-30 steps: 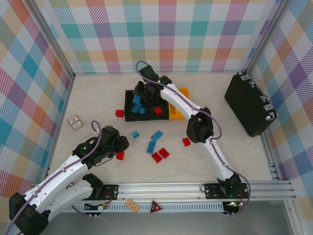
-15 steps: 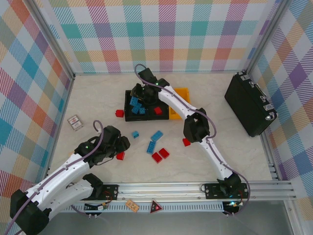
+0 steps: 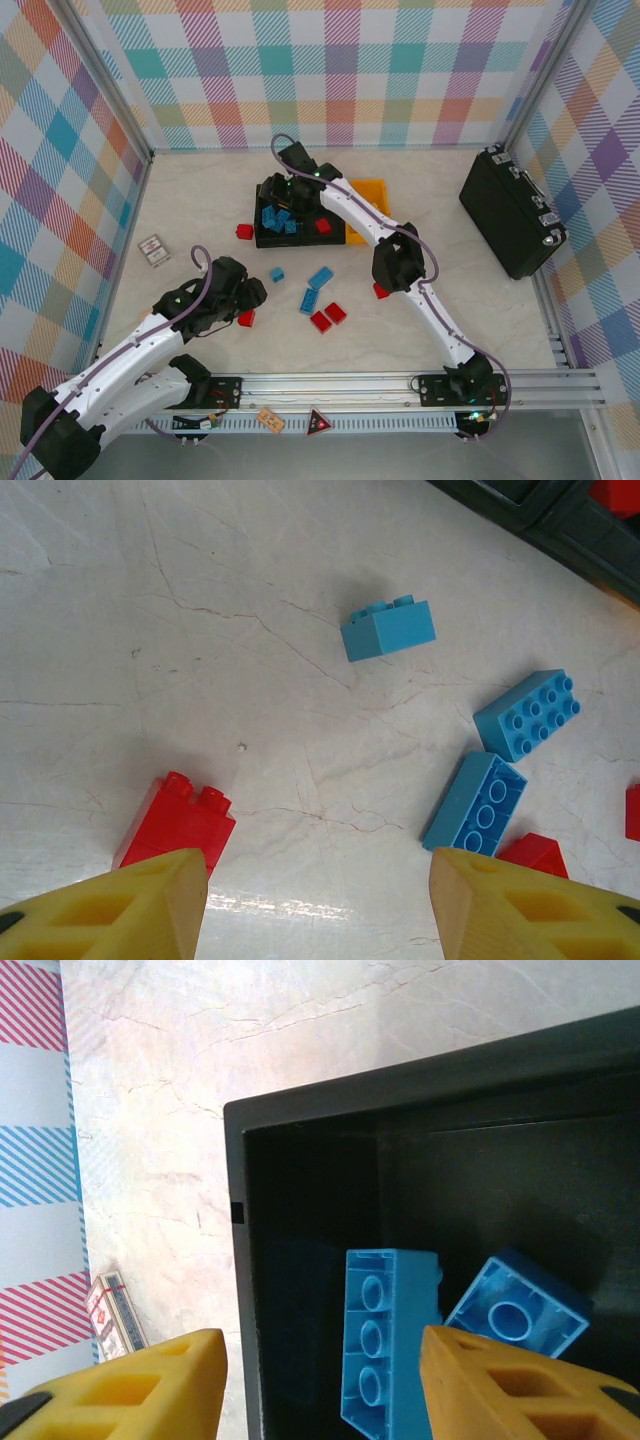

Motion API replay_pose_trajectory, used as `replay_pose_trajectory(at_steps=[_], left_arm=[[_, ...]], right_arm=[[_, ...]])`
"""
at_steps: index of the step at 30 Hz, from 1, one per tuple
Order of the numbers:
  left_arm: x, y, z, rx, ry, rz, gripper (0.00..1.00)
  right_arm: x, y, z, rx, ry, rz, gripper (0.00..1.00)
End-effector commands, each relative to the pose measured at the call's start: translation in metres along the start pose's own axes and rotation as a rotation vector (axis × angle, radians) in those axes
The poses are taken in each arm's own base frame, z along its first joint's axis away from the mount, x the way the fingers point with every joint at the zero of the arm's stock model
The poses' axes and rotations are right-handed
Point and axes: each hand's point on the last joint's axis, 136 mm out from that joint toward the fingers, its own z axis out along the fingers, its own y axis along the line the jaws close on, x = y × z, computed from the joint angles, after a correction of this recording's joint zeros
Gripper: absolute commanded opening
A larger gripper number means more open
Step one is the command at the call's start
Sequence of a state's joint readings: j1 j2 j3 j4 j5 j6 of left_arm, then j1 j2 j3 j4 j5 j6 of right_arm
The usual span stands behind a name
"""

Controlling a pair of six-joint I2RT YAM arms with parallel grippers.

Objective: Sort the legos into containers by color

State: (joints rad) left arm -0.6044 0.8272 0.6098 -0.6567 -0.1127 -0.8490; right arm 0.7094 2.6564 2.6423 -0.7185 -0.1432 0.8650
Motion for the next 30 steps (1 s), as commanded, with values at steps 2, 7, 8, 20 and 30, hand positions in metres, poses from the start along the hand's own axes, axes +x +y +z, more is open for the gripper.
replay_pose_trajectory(at_steps=[2,7,8,20,30], left_arm=[[0.003,0.003,0.001,0.002,0.014,-0.025,0.6],[0.004,0.002,-0.001,0.019,0.019,-0.021,0.6],[0.005,0.001,-0.002,0.025,0.021,-0.018,0.61],[0.017,-0.026,0.001,0.114,0.121,0.056,0.6],[0.016,-0.036,0.018,0.034,0.136,0.092,0.61]], right_arm=[[-0.006,0.028,-0.04,-0.019,-0.038,-0.079,0.53],[0.004,0.036,-0.076,-0.012,-0.025,-0.147,0.52],[0.007,0.036,-0.085,-0.011,-0.026,-0.159,0.52],[0.069,-0.013,-0.152,0.029,0.063,-0.179,0.53],[0.128,-0.087,-0.198,0.083,0.113,-0.127,0.53]])
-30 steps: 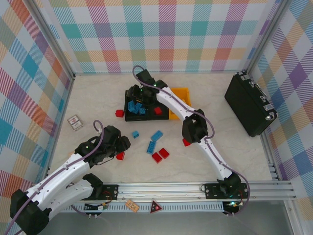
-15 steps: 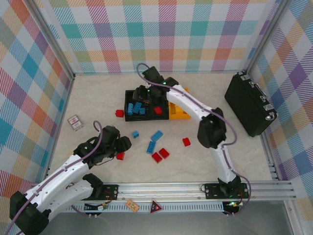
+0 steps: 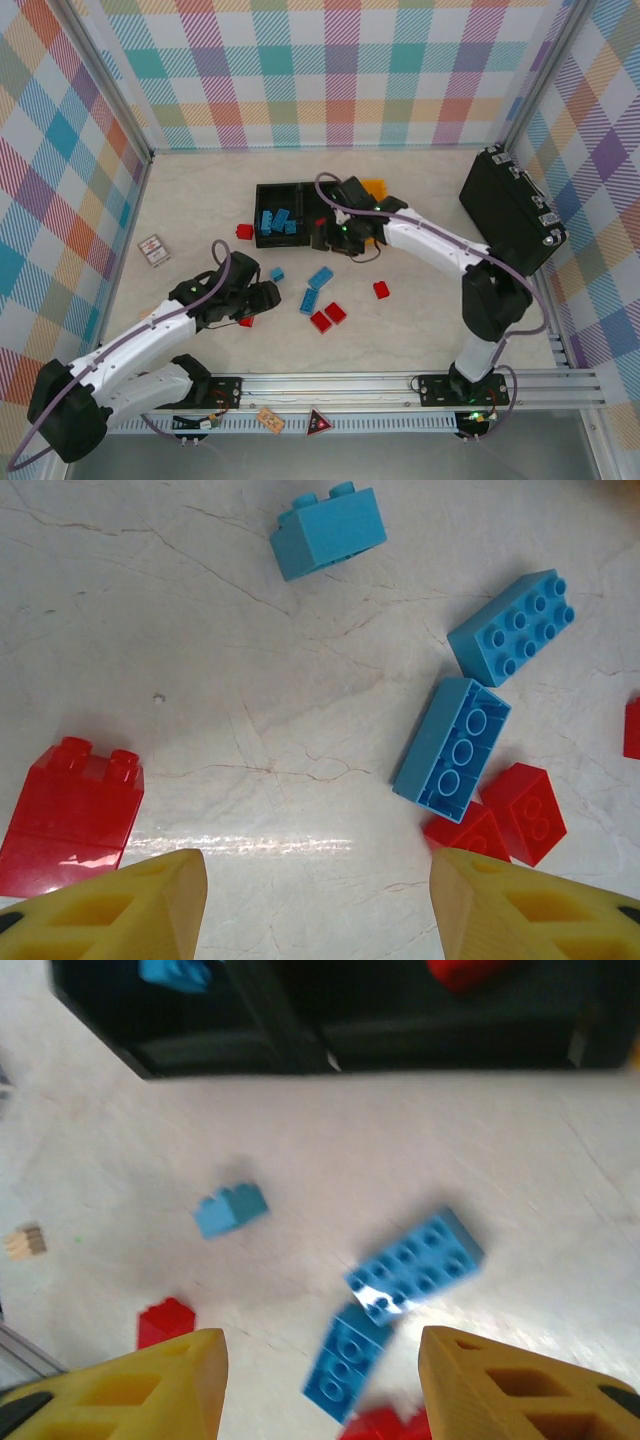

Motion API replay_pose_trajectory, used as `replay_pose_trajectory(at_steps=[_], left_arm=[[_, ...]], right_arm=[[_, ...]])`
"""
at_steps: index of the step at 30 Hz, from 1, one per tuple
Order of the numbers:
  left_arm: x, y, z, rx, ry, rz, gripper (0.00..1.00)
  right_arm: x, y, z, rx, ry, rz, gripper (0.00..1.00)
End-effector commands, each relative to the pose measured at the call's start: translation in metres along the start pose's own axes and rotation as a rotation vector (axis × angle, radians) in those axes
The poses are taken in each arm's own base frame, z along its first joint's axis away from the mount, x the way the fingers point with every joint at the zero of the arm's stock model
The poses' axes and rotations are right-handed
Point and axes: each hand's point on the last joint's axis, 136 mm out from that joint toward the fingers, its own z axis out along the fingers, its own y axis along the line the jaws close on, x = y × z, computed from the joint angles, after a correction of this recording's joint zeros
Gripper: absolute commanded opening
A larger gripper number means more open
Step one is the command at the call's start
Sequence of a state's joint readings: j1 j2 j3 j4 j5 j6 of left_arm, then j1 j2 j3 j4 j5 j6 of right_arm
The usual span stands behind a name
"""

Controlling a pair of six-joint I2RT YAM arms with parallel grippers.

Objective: Sort the legos into containers by color

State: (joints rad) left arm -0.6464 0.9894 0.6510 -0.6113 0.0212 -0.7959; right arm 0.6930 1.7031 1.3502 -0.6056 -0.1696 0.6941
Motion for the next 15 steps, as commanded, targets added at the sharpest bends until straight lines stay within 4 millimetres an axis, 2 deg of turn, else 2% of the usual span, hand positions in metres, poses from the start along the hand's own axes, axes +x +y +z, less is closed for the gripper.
replay_pose_trajectory(at_steps=[1,6,12,15], left_arm=[[-0.014,-0.009,0.0,-0.016,-0.043,-0.007,0.61],[-0.033,-0.007,0.011,-0.097,-0.105,-0.052,0.63],[-0.053,-0.014,0.032,-0.17,-0.132,-0.062,0.67],[-0.062,-0.014,0.042,-0.213,-0.158,-0.071,0.7]], right_arm=[[0.009,0.001,-0.028,-0.051,-0.051,-0.023,0.53],[0.043,-0.017,-0.039,-0.075,-0.026,-0.012,0.54],[0.075,-0.021,-0.046,-0.16,0.012,-0.039,0.56],[0.086,-0.023,-0.048,-0.187,0.014,-0.037,0.62]])
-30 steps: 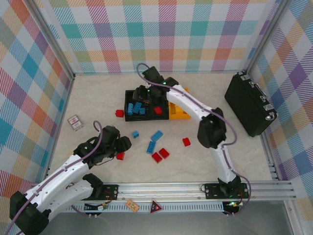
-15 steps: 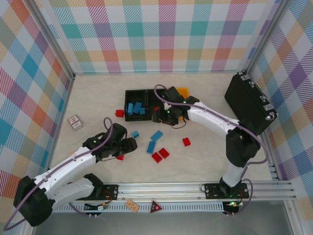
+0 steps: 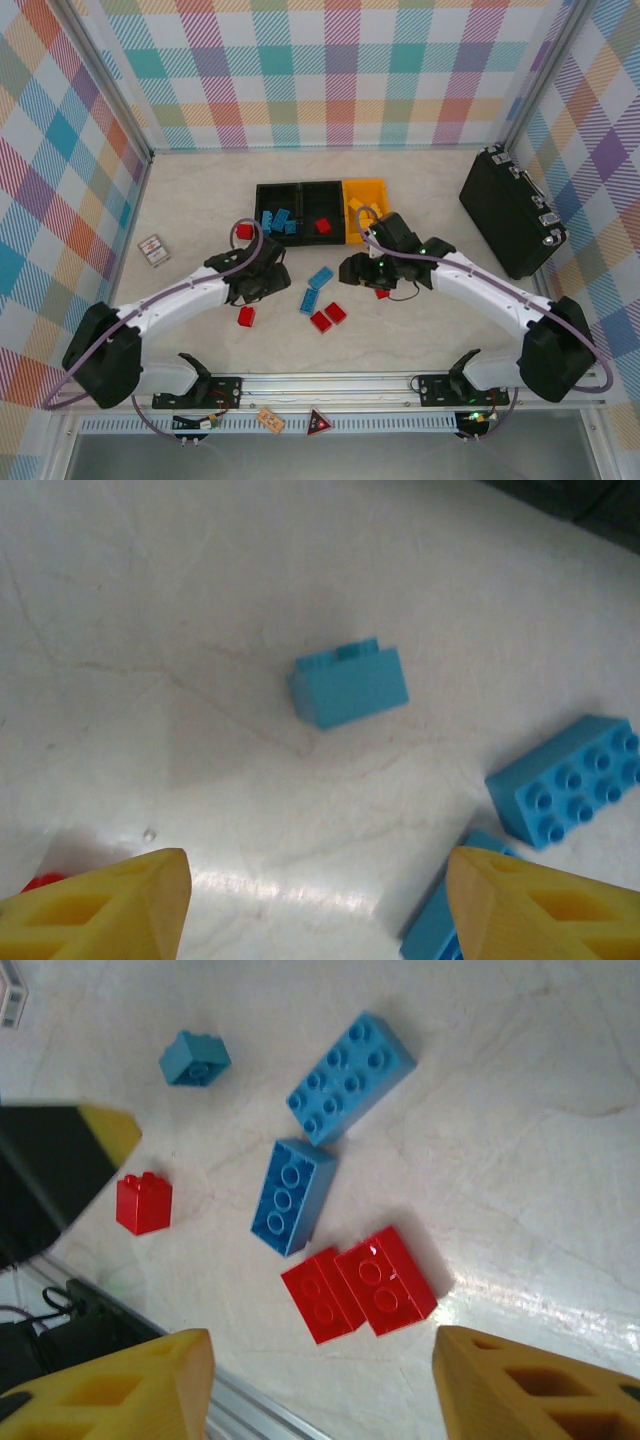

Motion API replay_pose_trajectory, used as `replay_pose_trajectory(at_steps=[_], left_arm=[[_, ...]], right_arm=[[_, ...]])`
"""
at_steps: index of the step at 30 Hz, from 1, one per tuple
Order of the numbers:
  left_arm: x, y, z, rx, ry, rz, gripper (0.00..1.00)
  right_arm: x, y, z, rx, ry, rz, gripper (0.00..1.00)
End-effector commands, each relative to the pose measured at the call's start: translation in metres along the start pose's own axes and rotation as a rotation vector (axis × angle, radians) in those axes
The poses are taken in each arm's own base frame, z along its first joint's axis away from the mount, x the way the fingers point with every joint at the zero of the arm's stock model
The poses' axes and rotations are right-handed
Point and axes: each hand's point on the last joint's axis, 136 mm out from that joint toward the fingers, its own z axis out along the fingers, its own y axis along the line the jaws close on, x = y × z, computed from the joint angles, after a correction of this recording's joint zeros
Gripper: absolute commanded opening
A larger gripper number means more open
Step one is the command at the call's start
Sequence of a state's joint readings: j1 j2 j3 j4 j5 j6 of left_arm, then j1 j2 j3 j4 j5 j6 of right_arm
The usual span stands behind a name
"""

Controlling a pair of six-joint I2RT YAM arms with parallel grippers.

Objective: Sort the legos into containers by color

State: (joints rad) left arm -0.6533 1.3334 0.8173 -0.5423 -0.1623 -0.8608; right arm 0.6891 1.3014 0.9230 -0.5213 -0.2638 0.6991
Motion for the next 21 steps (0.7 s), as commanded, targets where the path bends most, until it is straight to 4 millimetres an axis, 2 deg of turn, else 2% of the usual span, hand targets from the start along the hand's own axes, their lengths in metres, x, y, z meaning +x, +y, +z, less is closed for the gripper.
replay_pose_trajectory(at_steps=[1,3,9,13,16,19,21], left_arm=[[-0.02,-0.008,0.004,-0.028,-0.082,-0.028,0.7],[-0.025,-0.012,0.01,-0.043,-0.092,-0.026,0.71],[-0.031,-0.02,0.033,-0.105,-0.084,-0.018,0.69],[-0.033,-0.014,0.047,-0.174,-0.089,-0.019,0.65],[-0.033,-0.012,0.054,-0.205,-0.086,-0.015,0.57],[-0.032,-0.013,0.06,-0.207,-0.08,-0.006,0.4],[-0.032,-0.013,0.061,-0.208,-0.076,0.0,0.33]], right_arm=[[0.009,0.013,-0.005,-0.087,-0.004,-0.029,0.62],[0.014,0.013,-0.005,-0.099,-0.007,-0.035,0.65],[0.022,0.01,-0.003,-0.105,0.001,-0.03,0.65],[0.023,0.011,-0.001,-0.111,0.005,-0.031,0.65],[0.023,0.01,0.0,-0.109,0.005,-0.03,0.65],[0.022,0.009,0.002,-0.105,0.006,-0.027,0.65],[0.022,0.009,0.003,-0.105,0.009,-0.026,0.65]])
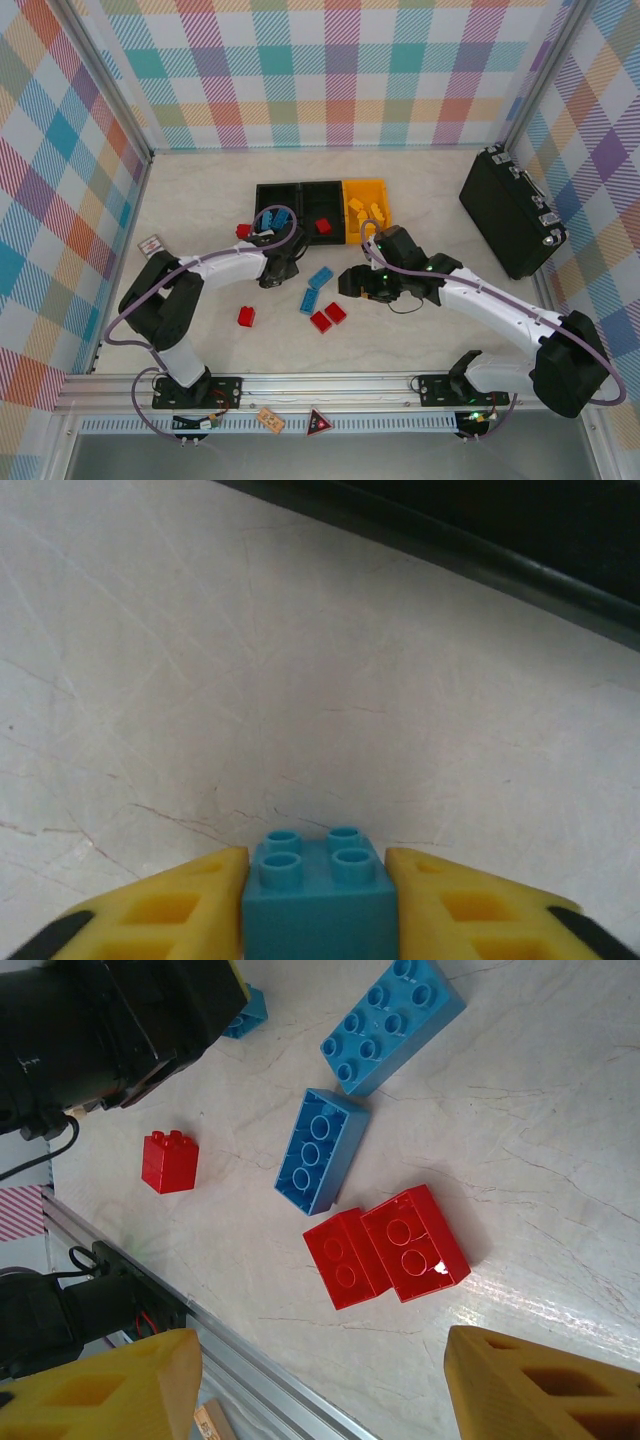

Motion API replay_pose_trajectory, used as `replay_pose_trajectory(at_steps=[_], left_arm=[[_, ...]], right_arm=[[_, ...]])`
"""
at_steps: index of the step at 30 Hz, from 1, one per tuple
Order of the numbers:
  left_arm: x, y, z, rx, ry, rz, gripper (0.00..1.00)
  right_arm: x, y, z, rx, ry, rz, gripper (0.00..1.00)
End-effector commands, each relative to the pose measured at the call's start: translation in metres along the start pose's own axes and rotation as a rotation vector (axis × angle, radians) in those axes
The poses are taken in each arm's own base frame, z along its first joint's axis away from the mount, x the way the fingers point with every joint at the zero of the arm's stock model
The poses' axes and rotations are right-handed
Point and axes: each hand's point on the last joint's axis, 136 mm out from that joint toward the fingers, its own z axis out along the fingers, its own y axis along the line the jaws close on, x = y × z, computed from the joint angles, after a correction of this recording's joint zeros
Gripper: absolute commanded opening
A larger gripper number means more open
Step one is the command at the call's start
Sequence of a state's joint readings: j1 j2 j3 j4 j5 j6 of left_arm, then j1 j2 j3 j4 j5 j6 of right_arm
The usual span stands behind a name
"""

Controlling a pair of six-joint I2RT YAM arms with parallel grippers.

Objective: Sort the legos into containers by color

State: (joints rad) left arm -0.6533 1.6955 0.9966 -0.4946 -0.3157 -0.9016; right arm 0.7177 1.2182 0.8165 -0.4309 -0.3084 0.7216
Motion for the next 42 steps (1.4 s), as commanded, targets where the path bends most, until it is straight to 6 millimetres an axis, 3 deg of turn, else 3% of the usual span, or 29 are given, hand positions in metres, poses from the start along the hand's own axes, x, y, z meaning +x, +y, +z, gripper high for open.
replay_pose_trajectory(at_steps=[1,5,9,15,23,31,42], left_arm=[[-0.005,-0.002,-0.001,-0.017,-0.013,0.013,0.3],[-0.006,0.0,-0.009,-0.008,-0.015,0.031,0.28],[-0.019,-0.007,-0.029,0.028,-0.043,0.069,0.28],[-0.056,-0.026,-0.062,0.103,-0.098,0.094,0.28],[-0.117,-0.05,-0.07,0.138,-0.157,0.08,0.28],[-0.16,-0.075,-0.04,0.175,-0.139,0.041,0.28],[-0.197,-0.09,0.009,0.165,-0.109,0.009,0.29]], right_arm=[[0.002,0.003,0.005,-0.024,0.009,-0.002,0.65],[0.001,0.004,0.007,-0.031,0.011,0.003,0.65],[-0.001,0.008,0.009,-0.043,0.011,0.0,0.65],[-0.008,0.013,0.012,-0.056,0.005,-0.006,0.64],[-0.009,0.012,0.008,-0.043,-0.004,-0.005,0.64],[-0.006,0.006,0.006,-0.017,-0.008,0.006,0.64],[-0.005,0.0,0.01,0.009,0.002,0.024,0.64]])
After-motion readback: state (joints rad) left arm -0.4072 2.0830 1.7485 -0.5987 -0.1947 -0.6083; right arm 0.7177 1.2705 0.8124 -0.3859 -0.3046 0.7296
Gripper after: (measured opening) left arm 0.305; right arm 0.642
